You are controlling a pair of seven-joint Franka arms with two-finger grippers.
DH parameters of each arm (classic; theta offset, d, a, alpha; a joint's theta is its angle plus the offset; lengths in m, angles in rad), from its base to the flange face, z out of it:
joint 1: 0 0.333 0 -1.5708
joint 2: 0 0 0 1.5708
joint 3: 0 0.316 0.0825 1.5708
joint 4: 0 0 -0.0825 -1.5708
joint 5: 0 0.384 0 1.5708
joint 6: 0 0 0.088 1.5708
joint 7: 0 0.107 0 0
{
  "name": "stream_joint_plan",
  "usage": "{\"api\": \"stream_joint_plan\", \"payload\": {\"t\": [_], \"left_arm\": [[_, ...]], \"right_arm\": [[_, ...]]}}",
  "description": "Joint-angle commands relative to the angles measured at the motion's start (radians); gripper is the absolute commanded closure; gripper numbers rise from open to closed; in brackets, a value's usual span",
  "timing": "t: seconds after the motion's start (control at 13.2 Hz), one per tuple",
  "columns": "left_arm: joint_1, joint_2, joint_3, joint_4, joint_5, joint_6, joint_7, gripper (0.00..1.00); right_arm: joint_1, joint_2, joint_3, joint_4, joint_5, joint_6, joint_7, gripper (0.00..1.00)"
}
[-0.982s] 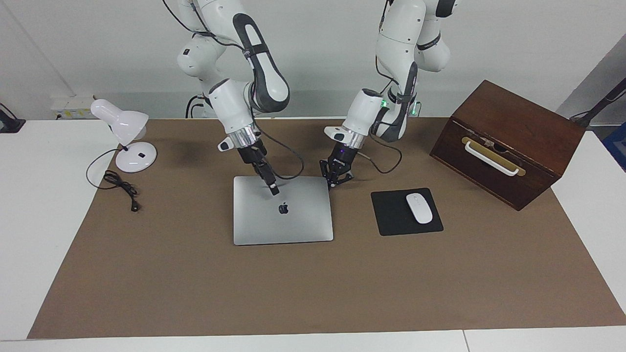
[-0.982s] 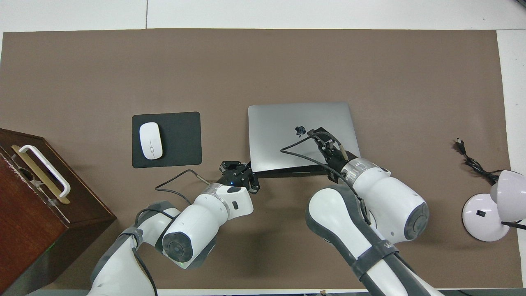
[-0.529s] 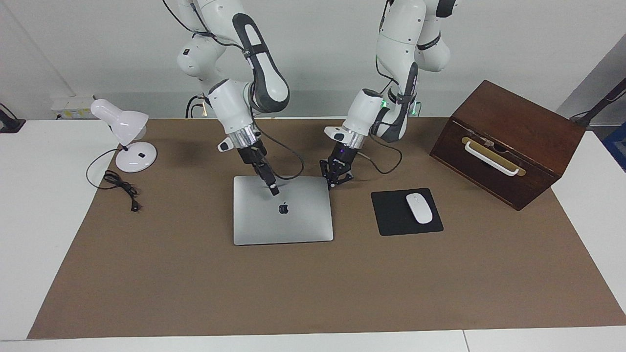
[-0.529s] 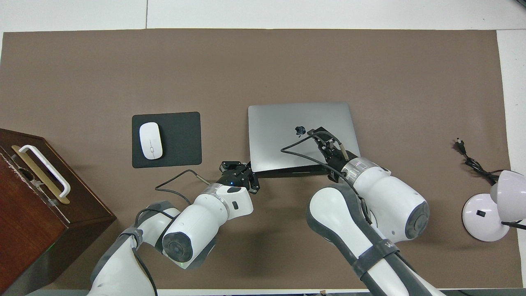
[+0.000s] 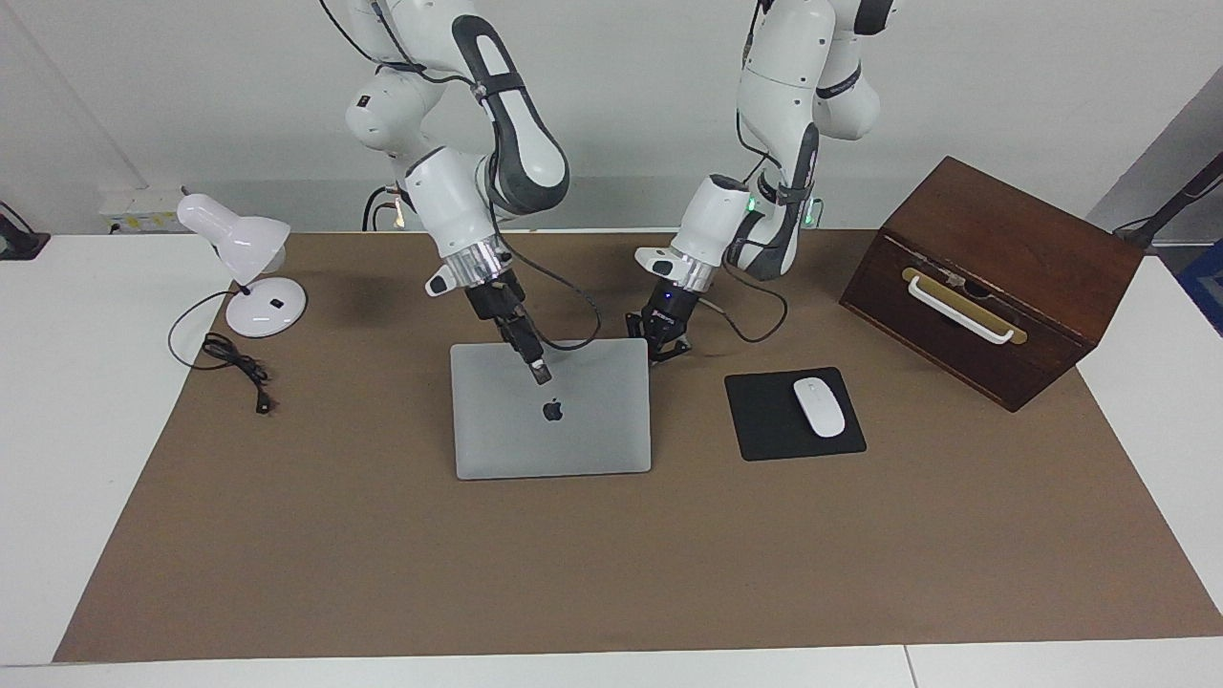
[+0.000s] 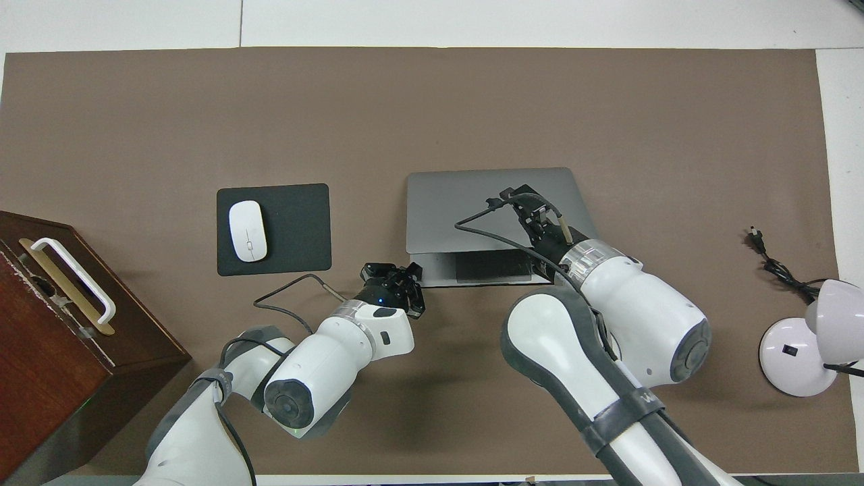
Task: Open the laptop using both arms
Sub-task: 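Raise the laptop lid with the right gripper while the left gripper holds, then push the lid farther open with the right gripper toward the far side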
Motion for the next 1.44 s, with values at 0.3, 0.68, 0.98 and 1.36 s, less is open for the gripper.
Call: {"api": "stream_joint_plan", "payload": {"t": [0.3, 0.68, 0.98, 1.36], "left_arm": [[0.016, 0.093, -0.005, 0.032, 0.023, 0.003, 0.015, 1.00], [0.014, 0.093, -0.005, 0.032, 0.023, 0.003, 0.016, 1.00], [0.014, 0.093, -0.005, 0.032, 0.023, 0.003, 0.016, 1.00], [0.016, 0.095, -0.005, 0.032, 0.023, 0.002, 0.016, 1.00]], "right_arm": [[-0.052, 0.065, -0.009, 0.109, 0.042, -0.087, -0.045, 0.00], [-0.098, 0.094, -0.006, 0.178, 0.026, -0.136, -0.043, 0.00], [-0.153, 0.135, -0.005, 0.256, 0.022, -0.194, -0.042, 0.00], [-0.208, 0.155, 0.000, 0.314, -0.026, -0.263, -0.042, 0.00]]}}
